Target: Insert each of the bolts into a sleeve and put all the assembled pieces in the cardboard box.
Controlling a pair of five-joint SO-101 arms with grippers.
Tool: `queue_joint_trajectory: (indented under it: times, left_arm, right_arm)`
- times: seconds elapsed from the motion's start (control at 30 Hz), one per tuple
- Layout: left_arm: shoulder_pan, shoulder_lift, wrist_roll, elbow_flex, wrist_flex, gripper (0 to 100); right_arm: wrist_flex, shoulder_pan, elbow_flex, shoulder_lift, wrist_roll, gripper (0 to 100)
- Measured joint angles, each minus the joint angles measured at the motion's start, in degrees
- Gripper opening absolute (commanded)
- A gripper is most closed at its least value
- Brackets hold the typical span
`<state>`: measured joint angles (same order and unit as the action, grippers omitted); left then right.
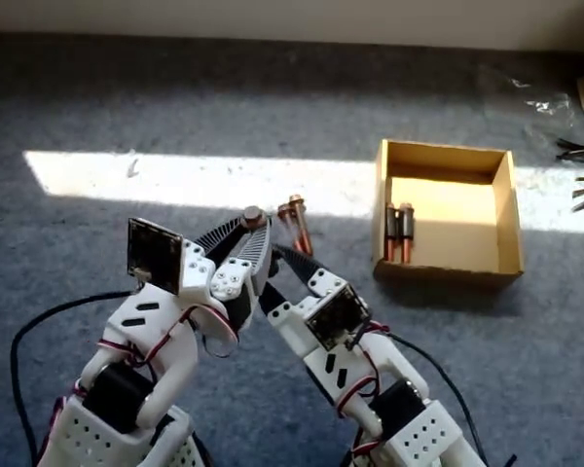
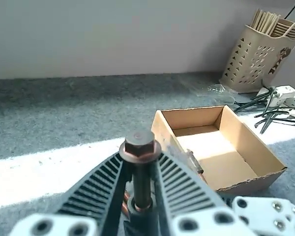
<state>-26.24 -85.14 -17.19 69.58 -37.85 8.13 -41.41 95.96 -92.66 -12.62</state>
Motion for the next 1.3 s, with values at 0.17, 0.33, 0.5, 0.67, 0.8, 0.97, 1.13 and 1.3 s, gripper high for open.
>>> queue_joint_trajectory:
  times: [0.17, 0.33, 0.5, 0.67, 0.8, 0.97, 1.13, 1.3]
  left_arm:
    - [-0.6, 0.0, 0.6, 0.1, 0.0, 1]
    - [-0.6, 0.0, 0.7, 0.4, 0.0, 1]
    - [-0.8, 0.0, 0.7, 0.4, -1.2, 1]
    - [-0.4, 0.7, 0.7, 0.5, -2.8, 1]
    - [-0.3, 0.7, 0.7, 0.5, -2.8, 1]
    - [-0.3, 0.7, 2.5, 0.5, -2.8, 12]
    - [-0.1, 0.7, 9.0, 0.5, -2.9, 27]
    - [-0.1, 0.7, 9.8, 0.5, -2.9, 26]
  right_arm:
    - [0.0, 0.2, 0.0, 0.0, 0.0, 0.5]
    - [0.0, 0.2, 0.0, 0.0, 0.0, 0.5]
    - [0.0, 1.8, 0.0, 0.0, 0.1, 0.5]
    - [0.0, 2.5, 0.1, -0.1, 3.3, 0.5]
    - [0.0, 2.5, 0.1, -0.1, 3.8, 0.5]
    - [0.0, 2.5, 0.1, -0.1, 3.8, 0.5]
    - [0.0, 3.7, 0.1, -0.1, 3.8, 0.5]
    - [0.0, 3.8, 0.1, -0.1, 3.8, 0.5]
